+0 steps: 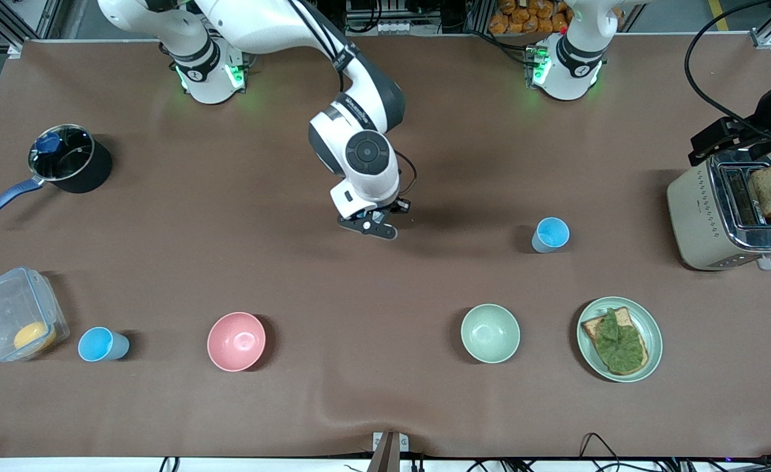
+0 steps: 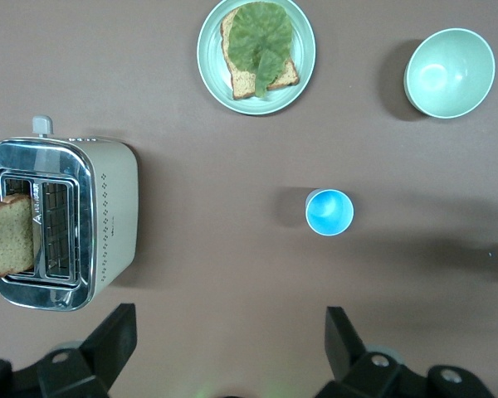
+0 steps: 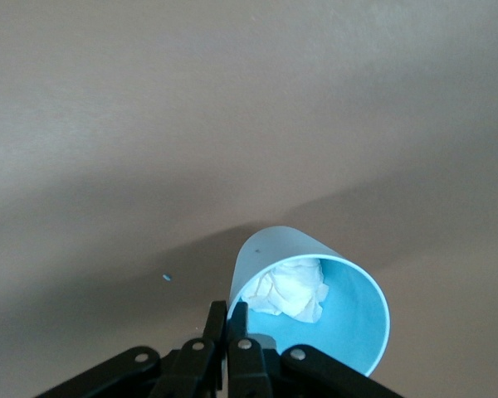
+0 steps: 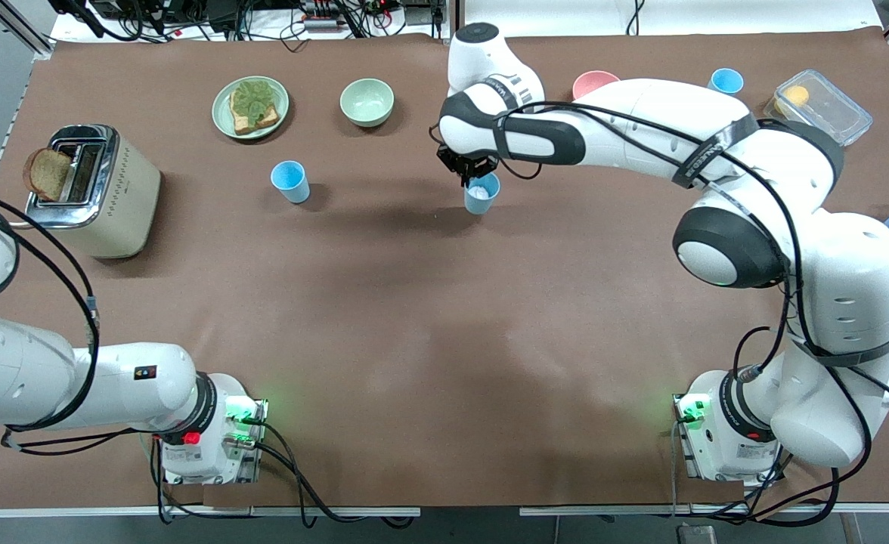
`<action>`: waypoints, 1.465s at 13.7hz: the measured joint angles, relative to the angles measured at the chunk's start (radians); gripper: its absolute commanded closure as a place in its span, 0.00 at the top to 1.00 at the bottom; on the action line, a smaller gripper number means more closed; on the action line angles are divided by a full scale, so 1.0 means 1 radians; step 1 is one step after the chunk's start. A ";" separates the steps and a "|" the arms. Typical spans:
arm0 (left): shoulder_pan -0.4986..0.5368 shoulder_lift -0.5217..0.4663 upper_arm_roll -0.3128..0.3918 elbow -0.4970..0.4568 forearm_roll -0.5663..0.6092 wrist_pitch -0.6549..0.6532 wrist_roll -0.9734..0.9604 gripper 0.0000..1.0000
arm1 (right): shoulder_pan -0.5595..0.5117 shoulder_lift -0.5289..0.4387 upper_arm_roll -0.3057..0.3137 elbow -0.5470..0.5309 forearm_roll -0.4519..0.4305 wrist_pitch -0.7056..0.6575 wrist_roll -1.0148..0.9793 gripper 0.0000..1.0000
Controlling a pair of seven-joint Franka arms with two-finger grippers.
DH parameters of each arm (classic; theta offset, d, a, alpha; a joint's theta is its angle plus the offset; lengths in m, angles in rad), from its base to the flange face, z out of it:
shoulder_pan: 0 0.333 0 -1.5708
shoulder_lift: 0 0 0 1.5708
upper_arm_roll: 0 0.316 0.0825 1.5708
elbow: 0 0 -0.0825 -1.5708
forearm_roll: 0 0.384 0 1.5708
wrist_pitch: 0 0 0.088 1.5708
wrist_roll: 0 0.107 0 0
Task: Stack blue cups with both arms
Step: 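Carry the blue cup with the right gripper to the table middle, then release the cup with the right gripper while the left gripper reaches out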
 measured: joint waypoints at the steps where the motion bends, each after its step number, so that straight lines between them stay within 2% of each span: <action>1: 0.000 0.000 0.000 0.000 0.000 0.000 0.000 1.00 | 0.004 0.009 0.000 0.004 0.000 -0.001 0.018 0.00; 3: 0.000 0.000 0.000 0.000 0.000 0.000 0.000 1.00 | 0.017 0.026 0.000 0.005 -0.001 0.006 0.047 0.00; 6: 0.000 0.000 -0.001 0.000 0.000 -0.007 -0.004 1.00 | 0.042 0.064 0.000 0.006 -0.001 0.087 0.084 0.00; 7: 0.000 0.000 -0.003 -0.001 0.000 -0.008 -0.013 1.00 | 0.050 0.071 -0.001 0.010 -0.005 0.095 0.086 0.14; 8: -0.001 0.000 -0.006 -0.001 0.000 -0.008 -0.027 1.00 | 0.052 0.071 -0.002 0.012 -0.012 0.092 0.093 0.67; 9: -0.002 0.000 -0.009 -0.001 0.000 -0.009 -0.037 1.00 | 0.052 0.071 -0.006 0.014 -0.012 0.090 0.095 1.00; 11: -0.004 0.000 -0.016 -0.001 0.000 -0.009 -0.055 1.00 | 0.052 0.070 -0.016 0.026 -0.018 0.042 0.096 1.00; 14: -0.006 0.002 -0.067 -0.001 -0.002 -0.009 -0.129 1.00 | 0.050 0.034 -0.029 0.095 -0.032 -0.122 0.101 1.00; 18: -0.012 0.015 -0.166 -0.008 -0.013 0.001 -0.246 1.00 | -0.035 -0.161 -0.043 0.110 -0.037 -0.277 0.108 1.00; 20: -0.015 0.034 -0.178 -0.011 -0.013 0.013 -0.256 1.00 | -0.119 -0.237 -0.045 0.105 -0.038 -0.325 0.069 1.00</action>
